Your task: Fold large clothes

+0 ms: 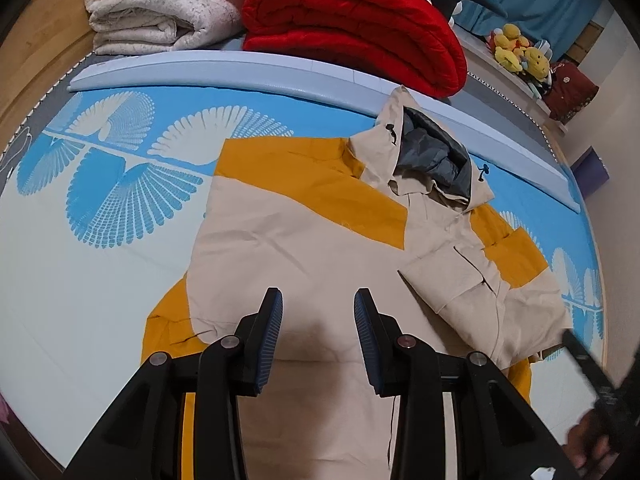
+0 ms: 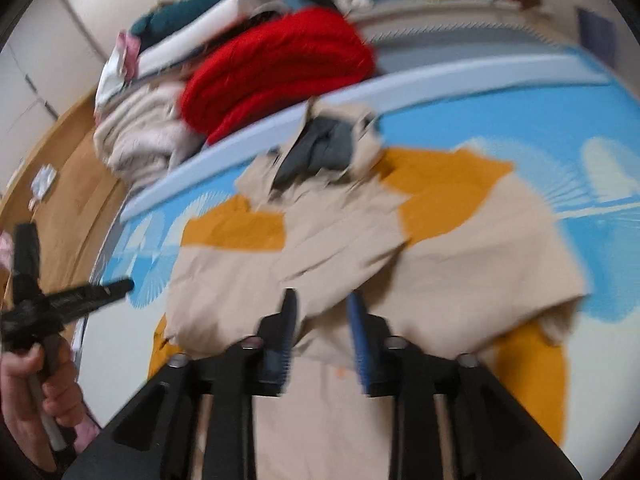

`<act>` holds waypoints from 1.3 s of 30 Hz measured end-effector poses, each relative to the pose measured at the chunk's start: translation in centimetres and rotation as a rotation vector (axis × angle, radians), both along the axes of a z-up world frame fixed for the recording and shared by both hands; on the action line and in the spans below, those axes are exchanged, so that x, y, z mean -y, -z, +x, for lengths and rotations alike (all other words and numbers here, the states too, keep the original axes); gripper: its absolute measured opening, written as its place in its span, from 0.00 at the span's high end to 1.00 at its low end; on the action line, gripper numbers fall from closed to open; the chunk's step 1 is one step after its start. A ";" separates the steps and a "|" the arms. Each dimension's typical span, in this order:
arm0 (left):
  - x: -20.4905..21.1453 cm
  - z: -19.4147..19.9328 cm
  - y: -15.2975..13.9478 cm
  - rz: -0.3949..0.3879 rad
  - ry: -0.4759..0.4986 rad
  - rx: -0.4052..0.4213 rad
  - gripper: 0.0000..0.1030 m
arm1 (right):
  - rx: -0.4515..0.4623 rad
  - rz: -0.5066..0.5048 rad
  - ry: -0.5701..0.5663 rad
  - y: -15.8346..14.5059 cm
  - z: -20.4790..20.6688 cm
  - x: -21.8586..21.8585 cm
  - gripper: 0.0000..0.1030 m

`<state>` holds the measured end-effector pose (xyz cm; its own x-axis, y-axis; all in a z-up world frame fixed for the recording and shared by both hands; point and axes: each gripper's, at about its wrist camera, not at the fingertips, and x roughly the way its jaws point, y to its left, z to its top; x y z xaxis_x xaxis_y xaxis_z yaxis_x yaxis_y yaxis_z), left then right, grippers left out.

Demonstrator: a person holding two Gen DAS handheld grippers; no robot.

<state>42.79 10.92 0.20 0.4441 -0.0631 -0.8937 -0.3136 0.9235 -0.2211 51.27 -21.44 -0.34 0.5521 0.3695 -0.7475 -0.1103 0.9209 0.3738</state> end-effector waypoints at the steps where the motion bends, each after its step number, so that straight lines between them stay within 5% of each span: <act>1: 0.2 0.1 0.1 -0.001 0.001 -0.001 0.67 | 0.007 0.001 0.022 -0.7 -0.4 0.7 0.57; 7: 3.5 0.7 1.3 -0.012 0.059 -0.011 0.67 | -0.104 0.037 0.254 0.8 -0.2 7.0 0.56; 18: 11.3 2.8 4.0 -0.101 0.219 -0.027 0.61 | -0.358 0.063 0.383 10.0 2.9 10.1 0.56; 20: 12.5 3.0 4.4 -0.108 0.249 -0.033 0.59 | -0.355 0.076 0.382 10.2 3.0 10.1 0.71; 21: 13.2 3.1 4.6 -0.107 0.264 -0.035 0.57 | -0.345 0.096 0.360 10.2 3.1 9.9 0.92; 26: 15.2 3.6 6.2 -0.099 0.320 -0.075 0.46 | -0.307 0.188 0.261 9.3 2.6 7.5 0.97; 33: 17.4 3.8 8.7 -0.040 0.380 -0.152 0.43 | -0.345 0.273 0.114 9.3 2.1 5.2 0.97; 39: 19.4 3.4 11.4 0.195 0.447 -0.214 0.41 | -0.388 0.278 0.174 10.6 1.8 6.7 0.97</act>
